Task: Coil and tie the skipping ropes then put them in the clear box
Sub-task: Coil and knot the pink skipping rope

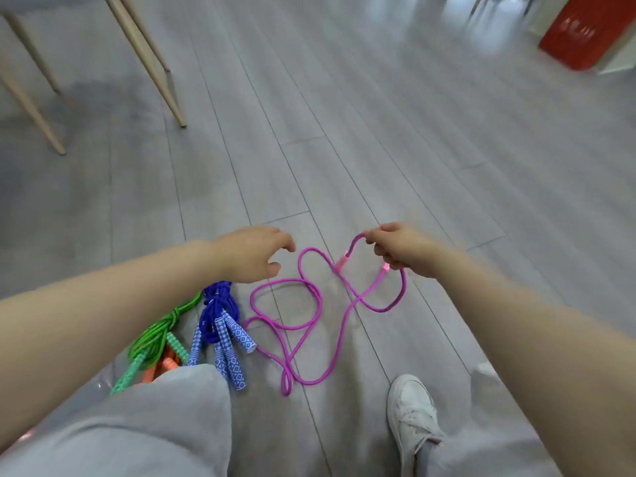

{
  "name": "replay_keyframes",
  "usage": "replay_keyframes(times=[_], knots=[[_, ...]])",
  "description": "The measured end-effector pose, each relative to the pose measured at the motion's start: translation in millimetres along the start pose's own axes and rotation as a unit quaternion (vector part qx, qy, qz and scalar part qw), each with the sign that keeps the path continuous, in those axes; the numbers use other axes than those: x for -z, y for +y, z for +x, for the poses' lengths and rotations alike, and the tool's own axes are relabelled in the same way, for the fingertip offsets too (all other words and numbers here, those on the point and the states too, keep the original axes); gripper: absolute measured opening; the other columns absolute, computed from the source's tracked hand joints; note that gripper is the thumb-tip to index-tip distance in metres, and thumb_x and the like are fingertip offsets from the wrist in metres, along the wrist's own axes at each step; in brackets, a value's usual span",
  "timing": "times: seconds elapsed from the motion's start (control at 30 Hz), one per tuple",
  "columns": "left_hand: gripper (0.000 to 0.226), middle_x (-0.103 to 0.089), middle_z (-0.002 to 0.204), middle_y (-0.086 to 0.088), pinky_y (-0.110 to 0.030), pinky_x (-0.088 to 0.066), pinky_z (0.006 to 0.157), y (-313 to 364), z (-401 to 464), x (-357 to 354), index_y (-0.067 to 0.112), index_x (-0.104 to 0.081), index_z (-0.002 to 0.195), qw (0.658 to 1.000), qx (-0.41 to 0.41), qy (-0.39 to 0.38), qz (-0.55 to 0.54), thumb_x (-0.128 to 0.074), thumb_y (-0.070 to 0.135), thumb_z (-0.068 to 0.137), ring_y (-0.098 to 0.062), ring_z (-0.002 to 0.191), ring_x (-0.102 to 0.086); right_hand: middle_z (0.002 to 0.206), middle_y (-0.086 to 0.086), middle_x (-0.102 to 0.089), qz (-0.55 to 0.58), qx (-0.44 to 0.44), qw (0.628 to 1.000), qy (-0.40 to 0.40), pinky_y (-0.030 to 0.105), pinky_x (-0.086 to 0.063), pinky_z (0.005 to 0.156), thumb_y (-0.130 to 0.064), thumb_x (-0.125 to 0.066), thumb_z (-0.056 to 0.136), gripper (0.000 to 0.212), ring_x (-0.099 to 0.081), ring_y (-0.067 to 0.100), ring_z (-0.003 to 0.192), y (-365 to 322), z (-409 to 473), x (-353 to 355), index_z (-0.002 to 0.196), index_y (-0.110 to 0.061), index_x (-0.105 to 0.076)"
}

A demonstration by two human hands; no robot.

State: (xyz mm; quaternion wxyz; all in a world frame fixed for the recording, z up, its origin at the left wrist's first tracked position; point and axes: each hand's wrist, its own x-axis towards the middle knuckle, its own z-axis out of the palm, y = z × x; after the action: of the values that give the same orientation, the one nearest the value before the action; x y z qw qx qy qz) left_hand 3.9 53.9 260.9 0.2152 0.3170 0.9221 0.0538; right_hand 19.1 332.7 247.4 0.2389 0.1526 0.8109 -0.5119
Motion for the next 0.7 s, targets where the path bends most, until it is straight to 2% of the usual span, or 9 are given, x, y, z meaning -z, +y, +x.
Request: replay_keyframes(times=[0.07,0.2,0.27,0.37,0.43,0.53,0.6,0.63,0.7], knots=[[0.044,-0.050,0.139,-0.003,-0.027,-0.035,0.102,20,-12,23,0.018,-0.044,0.137,1.000,0.002,0.011,0.004,-0.053,0.021,0.094,-0.022,0.127,-0.046,0.061,-0.001,-0.044,-0.025,0.022,0.999,-0.003,0.022,-0.028,0.042,-0.027,-0.056,0.096,0.020,-0.033,0.013,0.048,-28,-29,10,0.089,-0.009,-0.062],[0.049,-0.043,0.148,-0.005,-0.032,-0.034,0.108,55,-44,54,0.016,-0.036,0.145,0.999,0.022,0.031,-0.014,-0.047,0.024,0.098,-0.023,0.133,-0.044,0.059,-0.002,-0.042,-0.039,0.074,0.996,-0.025,0.022,-0.028,0.043,-0.021,-0.053,0.095,0.016,-0.032,0.012,0.047,-76,-98,21,0.090,-0.009,-0.063],[0.053,-0.040,0.151,-0.005,-0.030,-0.034,0.109,69,-56,59,0.015,-0.032,0.147,0.998,0.037,0.040,-0.044,-0.047,0.028,0.099,-0.022,0.134,-0.043,0.061,-0.002,-0.046,-0.058,0.105,0.993,-0.020,0.023,-0.031,0.047,-0.023,-0.053,0.096,0.017,-0.035,0.013,0.049,-90,-129,18,0.088,-0.011,-0.061],[0.059,-0.033,0.155,-0.002,-0.027,-0.029,0.111,96,-88,56,0.016,-0.025,0.150,0.988,0.038,0.035,-0.145,-0.049,0.034,0.099,-0.019,0.139,-0.037,0.060,-0.002,-0.049,-0.014,0.177,0.984,-0.008,0.026,-0.036,0.052,-0.027,-0.052,0.099,0.020,-0.041,0.014,0.052,-102,-183,7,0.088,-0.012,-0.059],[0.054,-0.036,0.153,0.000,-0.027,-0.029,0.112,112,-106,49,0.018,-0.030,0.147,0.972,0.028,0.036,-0.230,-0.049,0.034,0.099,-0.018,0.139,-0.036,0.061,0.000,-0.049,0.034,0.228,0.973,0.020,0.027,-0.038,0.052,-0.026,-0.052,0.100,0.019,-0.042,0.015,0.053,-108,-213,1,0.090,-0.012,-0.059],[0.027,-0.059,0.131,0.004,-0.032,-0.038,0.107,132,-127,48,0.020,-0.054,0.125,0.946,0.025,0.093,-0.310,-0.048,0.031,0.100,-0.016,0.125,-0.052,0.059,-0.002,-0.047,0.141,0.277,0.948,0.069,0.024,-0.033,0.049,-0.019,-0.051,0.101,0.015,-0.036,0.013,0.050,-112,-244,-4,0.091,-0.010,-0.058],[0.018,-0.070,0.110,0.011,-0.036,-0.043,0.102,147,-140,55,0.021,-0.060,0.106,0.924,0.020,0.148,-0.351,-0.045,0.029,0.101,-0.016,0.109,-0.061,0.059,-0.003,-0.045,0.228,0.296,0.925,0.065,0.023,-0.029,0.048,-0.014,-0.047,0.101,0.014,-0.032,0.012,0.051,-113,-260,-3,0.094,-0.008,-0.058],[0.018,-0.072,0.102,0.011,-0.038,-0.045,0.100,154,-146,59,0.020,-0.059,0.101,0.904,0.015,0.170,-0.392,-0.043,0.027,0.102,-0.018,0.104,-0.063,0.060,-0.002,-0.045,0.269,0.303,0.913,0.055,0.023,-0.027,0.049,-0.010,-0.045,0.101,0.014,-0.031,0.012,0.052,-113,-267,-2,0.096,-0.007,-0.058],[0.019,-0.071,0.088,0.004,-0.042,-0.049,0.098,168,-158,66,0.017,-0.056,0.096,0.835,0.016,0.221,-0.503,-0.039,0.021,0.102,-0.019,0.094,-0.066,0.063,0.000,-0.048,0.321,0.322,0.889,0.059,0.024,-0.030,0.053,-0.006,-0.043,0.100,0.018,-0.035,0.013,0.055,-111,-282,1,0.097,-0.007,-0.061]])
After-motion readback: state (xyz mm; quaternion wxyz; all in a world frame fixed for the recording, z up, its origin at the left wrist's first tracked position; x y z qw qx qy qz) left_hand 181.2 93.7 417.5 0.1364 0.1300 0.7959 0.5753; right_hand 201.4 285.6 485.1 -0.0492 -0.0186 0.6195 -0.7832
